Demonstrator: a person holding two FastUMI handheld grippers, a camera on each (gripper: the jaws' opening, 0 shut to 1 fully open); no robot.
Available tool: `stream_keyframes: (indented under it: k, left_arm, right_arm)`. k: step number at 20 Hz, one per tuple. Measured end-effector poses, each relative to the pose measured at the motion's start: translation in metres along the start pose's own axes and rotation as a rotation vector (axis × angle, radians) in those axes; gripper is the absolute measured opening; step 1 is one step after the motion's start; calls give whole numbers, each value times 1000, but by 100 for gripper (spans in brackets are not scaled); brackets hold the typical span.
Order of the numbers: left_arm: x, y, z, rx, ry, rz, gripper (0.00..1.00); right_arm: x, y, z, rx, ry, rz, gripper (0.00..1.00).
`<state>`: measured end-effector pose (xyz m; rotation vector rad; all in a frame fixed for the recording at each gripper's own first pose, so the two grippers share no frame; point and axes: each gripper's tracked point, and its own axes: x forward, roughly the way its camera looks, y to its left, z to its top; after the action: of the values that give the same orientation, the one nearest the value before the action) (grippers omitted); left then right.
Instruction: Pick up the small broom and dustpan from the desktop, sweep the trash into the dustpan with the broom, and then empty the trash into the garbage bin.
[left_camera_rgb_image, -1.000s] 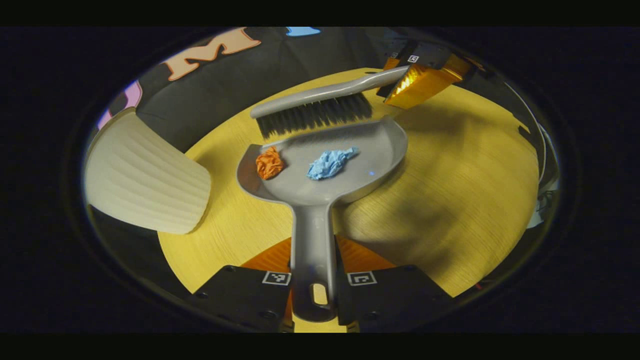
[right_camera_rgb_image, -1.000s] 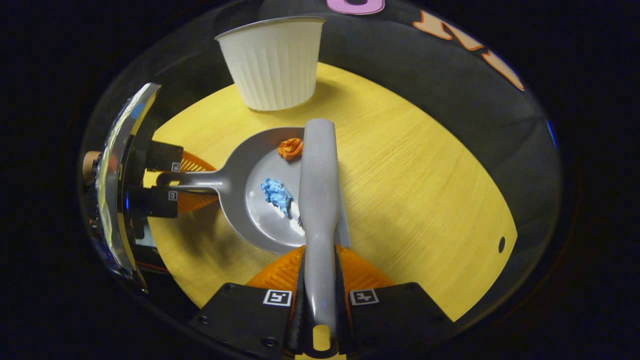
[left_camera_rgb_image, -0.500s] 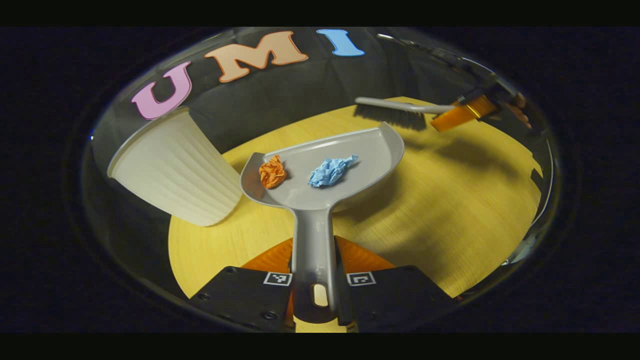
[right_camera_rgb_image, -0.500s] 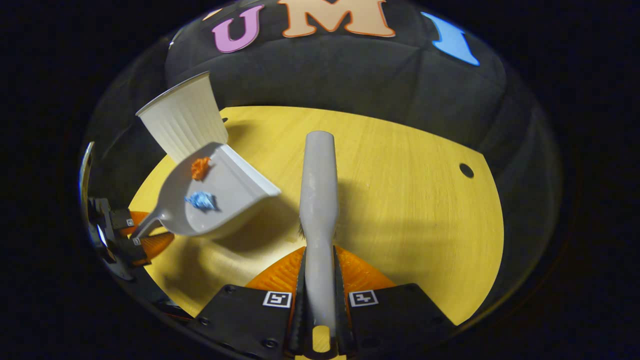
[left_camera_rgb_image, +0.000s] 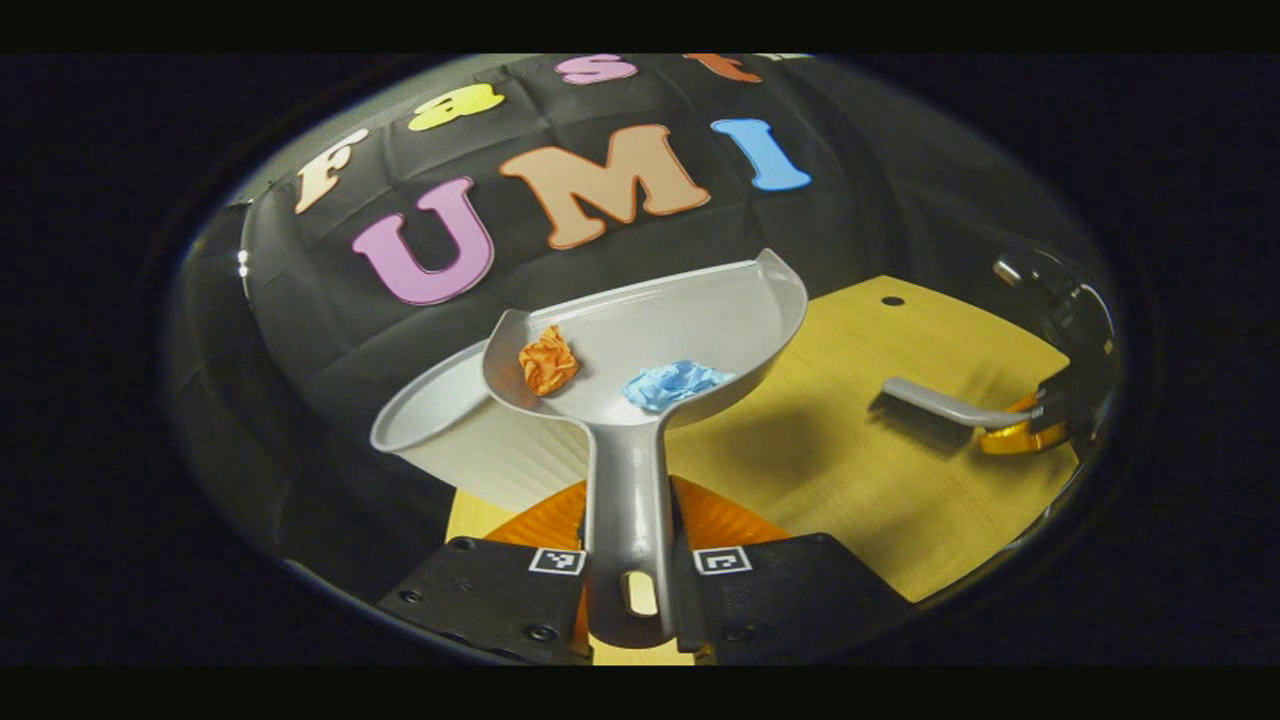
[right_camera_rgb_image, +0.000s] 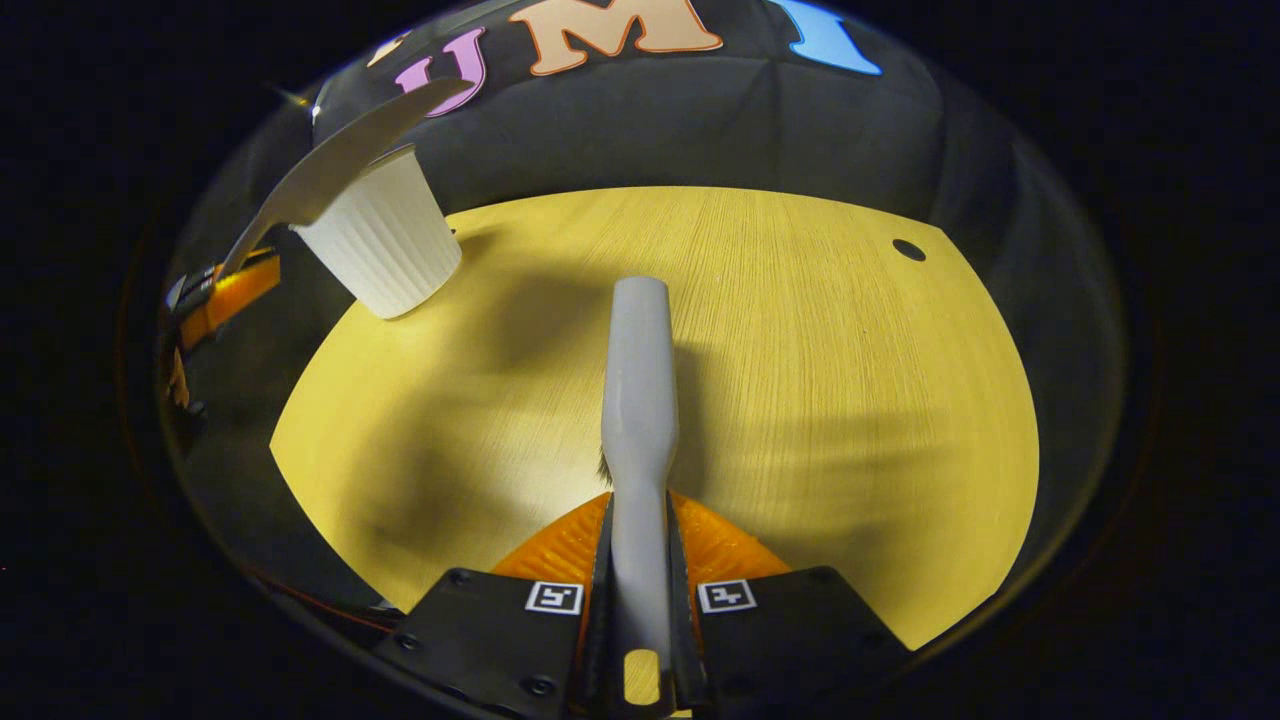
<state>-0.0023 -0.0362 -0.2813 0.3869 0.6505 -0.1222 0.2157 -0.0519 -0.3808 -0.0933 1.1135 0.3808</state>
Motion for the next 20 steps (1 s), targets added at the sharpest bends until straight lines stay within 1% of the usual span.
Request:
stream_keyframes:
  k: [3,7,9,11,14,16,17,18,20]
  left_arm:
    - [-3,9,3,17,-30,110,24]
    - [-5,35,-7,54,14,290,24]
    - [-1,52,-11,99,43,364,24]
    - [-8,64,-17,190,98,430,24]
    - [-13,72,-17,344,172,481,24]
    - [-13,86,-32,483,230,509,24]
    - [-14,94,-37,560,231,514,24]
    - [-13,102,-34,636,232,515,24]
    - [-12,111,-27,779,276,524,24]
  right_arm:
    - [-1,-9,0,26,-2,36,28]
    - [-1,-9,1,8,-4,46,27]
    - [1,-11,4,9,2,53,27]
    - [2,-14,6,7,10,58,28]
    - [1,-14,11,-6,19,51,27]
    - [3,-15,13,-9,23,47,28]
    - [2,-14,13,-12,25,47,27]
    - [3,-13,14,-12,28,48,27]
    - [1,-14,17,-9,34,51,27]
